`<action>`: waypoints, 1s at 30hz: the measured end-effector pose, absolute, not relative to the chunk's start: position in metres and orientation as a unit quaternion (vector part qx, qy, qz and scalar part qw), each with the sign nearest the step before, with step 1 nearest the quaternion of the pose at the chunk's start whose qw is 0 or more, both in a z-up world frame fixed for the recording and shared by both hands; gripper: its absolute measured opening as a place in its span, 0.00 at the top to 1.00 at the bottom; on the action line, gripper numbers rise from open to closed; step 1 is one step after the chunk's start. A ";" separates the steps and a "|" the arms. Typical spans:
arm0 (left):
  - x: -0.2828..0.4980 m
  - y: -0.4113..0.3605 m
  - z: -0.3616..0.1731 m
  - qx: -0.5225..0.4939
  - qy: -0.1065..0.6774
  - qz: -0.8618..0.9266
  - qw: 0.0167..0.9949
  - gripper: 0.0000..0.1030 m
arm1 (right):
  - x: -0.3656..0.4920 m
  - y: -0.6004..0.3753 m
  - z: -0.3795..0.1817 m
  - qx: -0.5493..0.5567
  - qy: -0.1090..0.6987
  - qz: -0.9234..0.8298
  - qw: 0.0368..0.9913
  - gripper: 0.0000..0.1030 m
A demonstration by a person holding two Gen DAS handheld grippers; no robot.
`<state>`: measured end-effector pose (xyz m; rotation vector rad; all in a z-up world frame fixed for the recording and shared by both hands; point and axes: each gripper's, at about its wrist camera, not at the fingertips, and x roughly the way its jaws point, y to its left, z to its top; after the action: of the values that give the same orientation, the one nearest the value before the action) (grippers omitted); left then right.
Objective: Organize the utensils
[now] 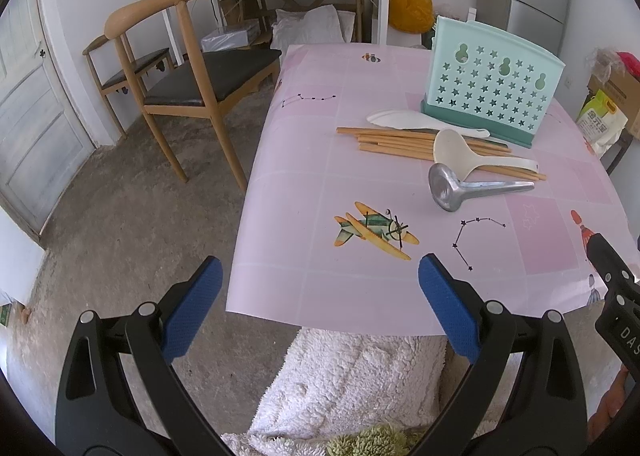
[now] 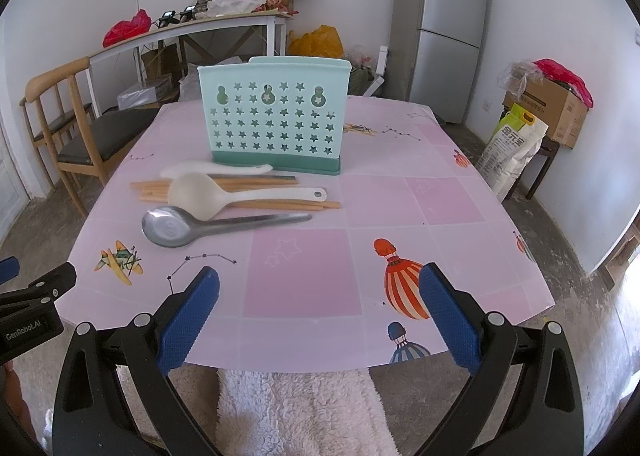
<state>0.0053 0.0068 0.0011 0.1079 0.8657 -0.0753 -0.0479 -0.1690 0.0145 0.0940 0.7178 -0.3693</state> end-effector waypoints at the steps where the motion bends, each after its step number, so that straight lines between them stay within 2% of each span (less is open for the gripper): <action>1: 0.006 0.006 0.001 0.052 0.420 -0.036 0.905 0.08 | -0.048 -0.169 0.014 0.046 0.349 -0.180 0.919 0.06; 11: 0.009 0.004 -0.002 0.051 0.407 -0.059 0.910 0.08 | -0.046 -0.173 0.013 0.043 0.351 -0.184 0.917 0.06; 19: 0.028 0.002 -0.009 -0.045 0.404 -0.157 0.900 0.08 | -0.026 -0.178 0.001 0.024 0.349 -0.146 0.925 0.06; 28: 0.073 -0.009 -0.024 -0.076 0.422 -0.216 0.877 0.08 | -0.001 -0.196 -0.033 0.063 0.383 -0.122 0.914 0.06; 29: 0.077 -0.012 -0.026 -0.072 0.421 -0.221 0.877 0.09 | 0.002 -0.199 -0.036 0.068 0.386 -0.120 0.912 0.06; 30: 0.080 -0.016 -0.027 -0.067 0.422 -0.227 0.875 0.17 | 0.003 -0.201 -0.038 0.071 0.387 -0.118 0.911 0.06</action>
<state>0.0801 -0.0157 -0.0274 -0.1398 0.8807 -0.4738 0.0035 -0.2010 -0.0384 0.1471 0.7987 -0.2440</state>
